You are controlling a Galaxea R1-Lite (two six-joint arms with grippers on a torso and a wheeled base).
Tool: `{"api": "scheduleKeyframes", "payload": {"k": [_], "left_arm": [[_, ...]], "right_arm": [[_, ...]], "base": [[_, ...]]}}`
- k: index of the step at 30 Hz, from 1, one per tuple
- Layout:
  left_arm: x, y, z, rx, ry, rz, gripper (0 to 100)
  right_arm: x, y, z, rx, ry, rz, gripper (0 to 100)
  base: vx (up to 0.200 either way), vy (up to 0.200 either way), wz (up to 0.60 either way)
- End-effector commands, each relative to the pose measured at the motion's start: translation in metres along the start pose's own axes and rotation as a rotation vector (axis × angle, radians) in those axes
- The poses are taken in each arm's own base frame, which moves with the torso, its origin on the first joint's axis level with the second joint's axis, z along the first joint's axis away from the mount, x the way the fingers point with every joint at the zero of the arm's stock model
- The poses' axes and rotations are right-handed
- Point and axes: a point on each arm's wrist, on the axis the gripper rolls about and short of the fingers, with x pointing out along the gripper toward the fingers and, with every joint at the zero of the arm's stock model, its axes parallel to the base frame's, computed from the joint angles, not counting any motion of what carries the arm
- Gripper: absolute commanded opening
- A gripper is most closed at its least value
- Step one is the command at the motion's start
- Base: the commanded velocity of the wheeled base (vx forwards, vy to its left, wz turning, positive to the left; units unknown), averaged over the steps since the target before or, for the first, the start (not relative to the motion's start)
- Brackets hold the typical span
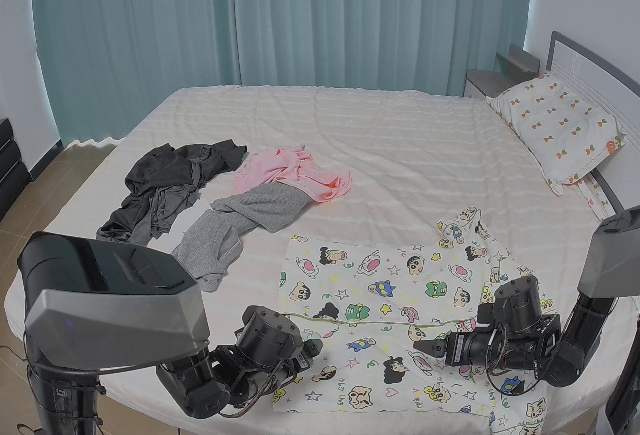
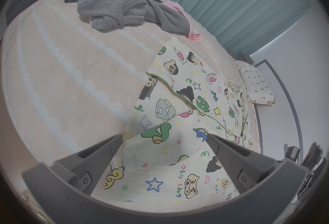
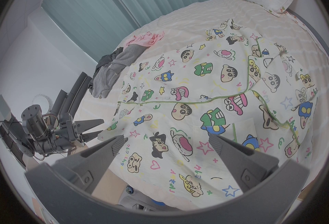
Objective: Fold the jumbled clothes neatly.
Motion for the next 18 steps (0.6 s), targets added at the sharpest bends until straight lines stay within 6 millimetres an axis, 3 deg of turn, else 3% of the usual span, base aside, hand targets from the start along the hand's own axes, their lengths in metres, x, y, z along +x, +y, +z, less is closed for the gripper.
{"api": "scheduleKeyframes", "payload": {"k": [1, 8, 18], "left_arm": [[0.001, 0.001, -0.001, 0.001, 0.002, 0.005, 100], [0.0, -0.009, -0.012, 0.029, 0.019, -0.026, 100], [0.004, -0.011, -0.008, 0.02, 0.007, -0.029, 100]], "right_arm": [[0.0, 0.0, 0.0, 0.0, -0.001, 0.0, 100], [0.0, 0.0, 0.0, 0.0, 0.001, -0.001, 100], [0.0, 0.0, 0.0, 0.0, -0.001, 0.0, 100]], "base": [[0.0, 0.0, 0.0], [0.0, 0.0, 0.0], [0.0, 0.0, 0.0]]}}
